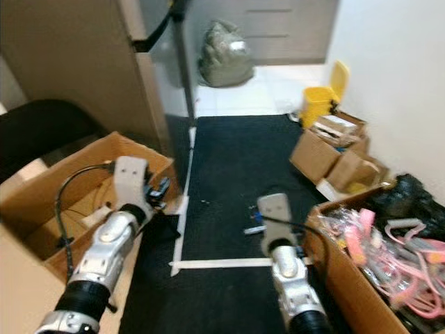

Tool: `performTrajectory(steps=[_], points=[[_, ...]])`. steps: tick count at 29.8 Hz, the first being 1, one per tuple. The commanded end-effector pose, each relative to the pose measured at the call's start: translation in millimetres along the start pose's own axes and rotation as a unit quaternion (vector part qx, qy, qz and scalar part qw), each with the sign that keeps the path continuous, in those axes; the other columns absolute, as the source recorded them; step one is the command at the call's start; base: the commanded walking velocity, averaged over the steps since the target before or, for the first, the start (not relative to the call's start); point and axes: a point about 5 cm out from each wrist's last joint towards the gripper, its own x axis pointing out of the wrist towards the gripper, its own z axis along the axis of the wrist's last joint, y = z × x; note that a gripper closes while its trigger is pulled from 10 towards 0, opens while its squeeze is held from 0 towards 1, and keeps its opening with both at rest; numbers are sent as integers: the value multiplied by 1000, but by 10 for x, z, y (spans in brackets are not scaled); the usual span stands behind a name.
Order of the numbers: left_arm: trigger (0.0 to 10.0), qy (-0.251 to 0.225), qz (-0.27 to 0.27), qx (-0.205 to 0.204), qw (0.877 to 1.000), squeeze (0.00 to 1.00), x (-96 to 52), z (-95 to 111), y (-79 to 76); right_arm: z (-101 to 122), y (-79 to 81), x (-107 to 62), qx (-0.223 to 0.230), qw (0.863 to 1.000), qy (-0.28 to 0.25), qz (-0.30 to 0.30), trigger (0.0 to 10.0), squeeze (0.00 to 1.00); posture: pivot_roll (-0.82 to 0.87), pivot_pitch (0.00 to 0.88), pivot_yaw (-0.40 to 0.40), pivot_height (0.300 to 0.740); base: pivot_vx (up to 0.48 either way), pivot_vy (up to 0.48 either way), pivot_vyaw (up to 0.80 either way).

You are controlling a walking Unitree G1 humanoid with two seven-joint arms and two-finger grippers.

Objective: Picking trash to rubbish bin

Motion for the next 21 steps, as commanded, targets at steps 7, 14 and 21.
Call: performTrajectory(steps=[7,14,21], points=[[10000,11,-2,3,1000,0,-19,-46,-9,-35,-93,-14,-8,1000,6,-16,10000,0,-25,70,43,740,318,0,800],[10000,11,-2,3,1000,0,-20,-45,-9,-35,-97,-14,-9,1000,6,-17,10000,0,-25,71,44,740,314,0,800],[10000,11,-3,3,1000,0,-20,-46,-9,-39,-99,-14,-10,1000,8,-18,10000,0,-25,72,43,740,310,0,800]])
